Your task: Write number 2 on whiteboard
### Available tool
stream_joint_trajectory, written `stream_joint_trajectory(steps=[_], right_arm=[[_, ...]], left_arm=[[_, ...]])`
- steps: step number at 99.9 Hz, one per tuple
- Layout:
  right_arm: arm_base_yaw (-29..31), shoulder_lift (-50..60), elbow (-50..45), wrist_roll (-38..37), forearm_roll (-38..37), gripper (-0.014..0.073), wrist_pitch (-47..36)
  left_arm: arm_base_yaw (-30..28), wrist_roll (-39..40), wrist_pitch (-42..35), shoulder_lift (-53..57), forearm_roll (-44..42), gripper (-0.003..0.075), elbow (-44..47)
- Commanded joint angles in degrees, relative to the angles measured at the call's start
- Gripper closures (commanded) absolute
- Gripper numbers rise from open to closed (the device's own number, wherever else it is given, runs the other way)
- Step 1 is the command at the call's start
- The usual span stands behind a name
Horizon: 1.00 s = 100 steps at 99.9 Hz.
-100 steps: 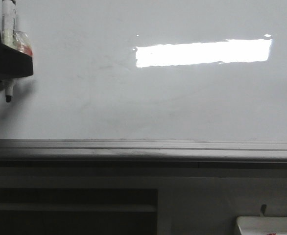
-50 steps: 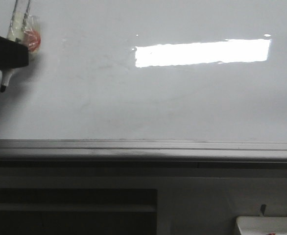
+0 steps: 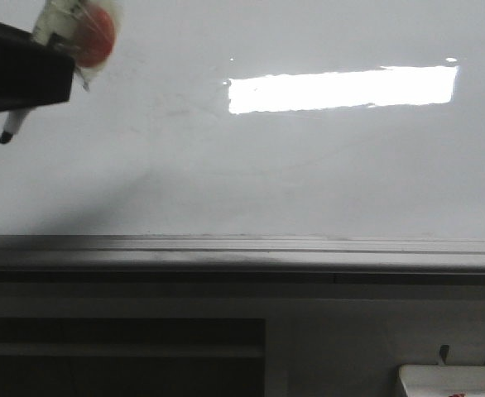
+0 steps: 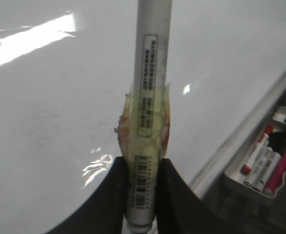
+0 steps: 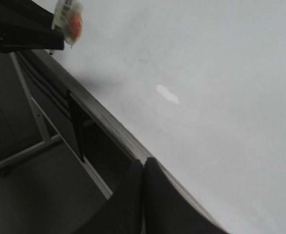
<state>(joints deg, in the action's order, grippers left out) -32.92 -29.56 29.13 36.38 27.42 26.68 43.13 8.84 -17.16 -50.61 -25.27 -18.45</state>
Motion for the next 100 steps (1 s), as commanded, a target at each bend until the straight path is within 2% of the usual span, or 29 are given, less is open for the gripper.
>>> stream_joint_trajectory(steps=[1,8,17,34,41,51,100], right_arm=[[-3.0,-4.0,2.8,3.0,1.2,0.0638,-6.3],[-4.9,-7.2,3.7,3.0,1.2,0.0627,-7.6],[-7.7,-11.0,5.2,3.2,1.2,0.0573,-8.0],[-14.8,-17.5,8.1,5.3,1.2,0.0310,-8.8],[-16.8,-20.3,9.1,5.6,1.2,0.0248,-10.0],[-18.2,-23.7,10.7,5.6,1.2,0.0248,-11.6],[-19.8,-31.4,17.4,5.6,1.2,0.0252,-11.2]], left_arm=[[2.7,0.5,-1.7,0.6,-4.5,0.0741,-1.6],[4.4,0.5,0.1,0.6,-4.9,0.0741,-1.6],[5.3,0.5,1.9,0.6,-7.3,0.0741,-1.6],[5.5,0.4,2.1,0.6,-13.8,0.0741,-1.6],[5.7,0.4,1.8,0.5,-16.6,0.0741,-1.6],[5.7,0.4,1.7,0.0,-20.2,0.0741,-1.6],[5.7,0.4,-0.3,-1.0,-20.2,0.0741,-1.6]])
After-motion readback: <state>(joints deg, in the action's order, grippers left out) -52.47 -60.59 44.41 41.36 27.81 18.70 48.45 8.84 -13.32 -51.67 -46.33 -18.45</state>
